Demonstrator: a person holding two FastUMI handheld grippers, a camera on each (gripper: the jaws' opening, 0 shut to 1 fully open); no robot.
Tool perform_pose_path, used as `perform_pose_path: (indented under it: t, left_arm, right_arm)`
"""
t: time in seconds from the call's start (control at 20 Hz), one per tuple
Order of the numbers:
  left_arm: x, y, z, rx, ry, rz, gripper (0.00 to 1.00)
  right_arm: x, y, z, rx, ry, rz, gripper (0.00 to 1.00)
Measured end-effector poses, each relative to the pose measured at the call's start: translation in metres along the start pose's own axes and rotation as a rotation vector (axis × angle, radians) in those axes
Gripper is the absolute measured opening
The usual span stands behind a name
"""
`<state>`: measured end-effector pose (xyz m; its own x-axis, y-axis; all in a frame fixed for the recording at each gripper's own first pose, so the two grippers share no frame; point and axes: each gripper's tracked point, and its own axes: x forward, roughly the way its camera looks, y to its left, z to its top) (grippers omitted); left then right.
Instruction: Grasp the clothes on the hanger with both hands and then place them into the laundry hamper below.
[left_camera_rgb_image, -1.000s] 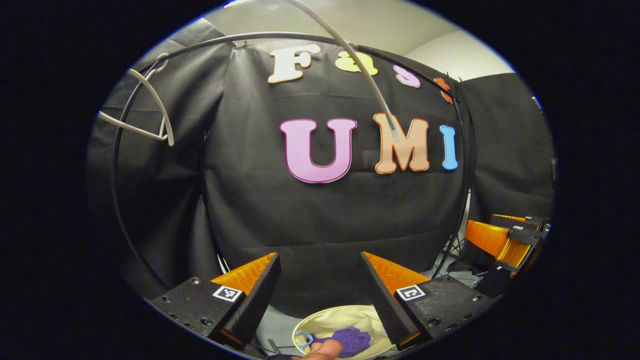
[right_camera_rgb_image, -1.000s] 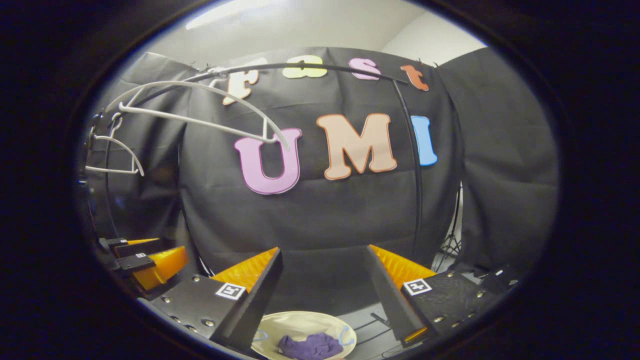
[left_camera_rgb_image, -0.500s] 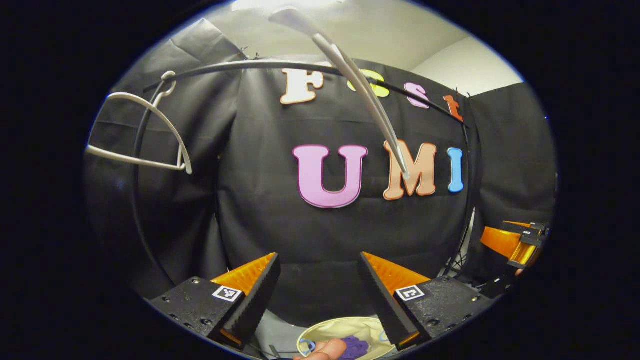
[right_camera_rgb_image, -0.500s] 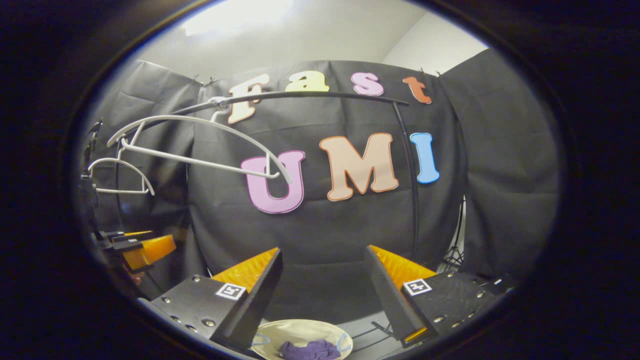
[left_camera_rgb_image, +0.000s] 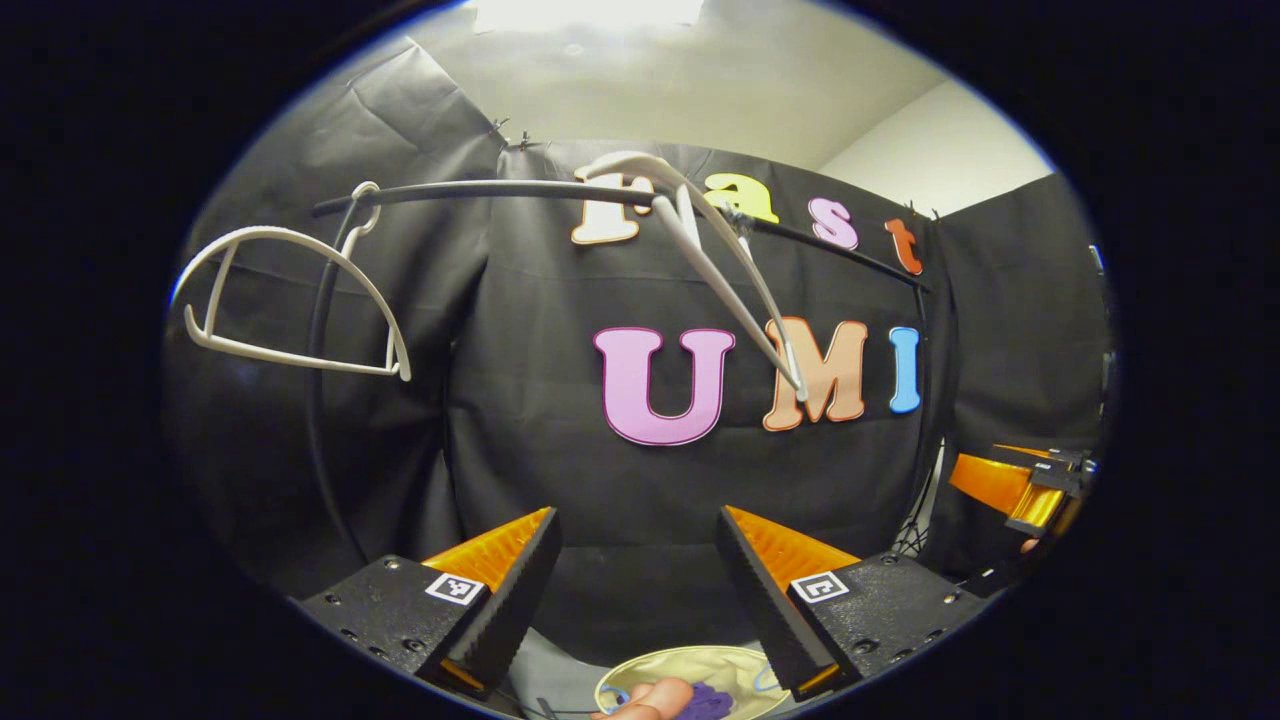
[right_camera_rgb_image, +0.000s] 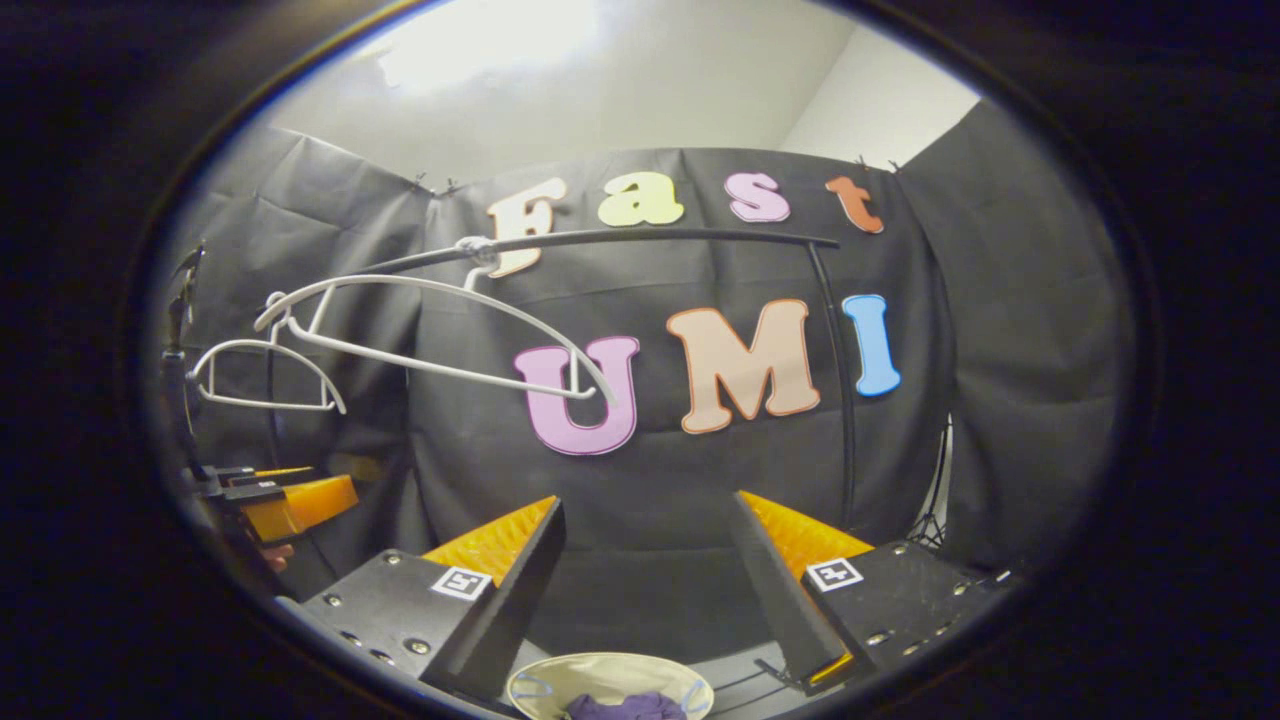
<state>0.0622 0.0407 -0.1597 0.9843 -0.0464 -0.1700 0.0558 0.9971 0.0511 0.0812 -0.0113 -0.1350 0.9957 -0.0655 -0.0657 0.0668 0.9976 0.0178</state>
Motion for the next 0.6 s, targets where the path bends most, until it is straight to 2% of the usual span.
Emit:
perform_pose_path:
  t: [0.3,0.35,0.6]
  left_arm:
    - [-0.01,-0.004,0.009,-0.009,-0.018,0.045,0.92]
    - [-0.01,-0.005,0.008,-0.013,-0.013,0.052,0.95]
    - [-0.005,-0.022,0.003,-0.01,0.007,0.068,0.92]
  right_arm:
    - [-0.01,0.018,0.006,-0.001,0.004,0.12,1.0]
    - [-0.012,0.018,0.009,0.003,0.002,0.132,1.0]
    - [-0.018,0.027,0.024,0.015,-0.01,0.217,0.98]
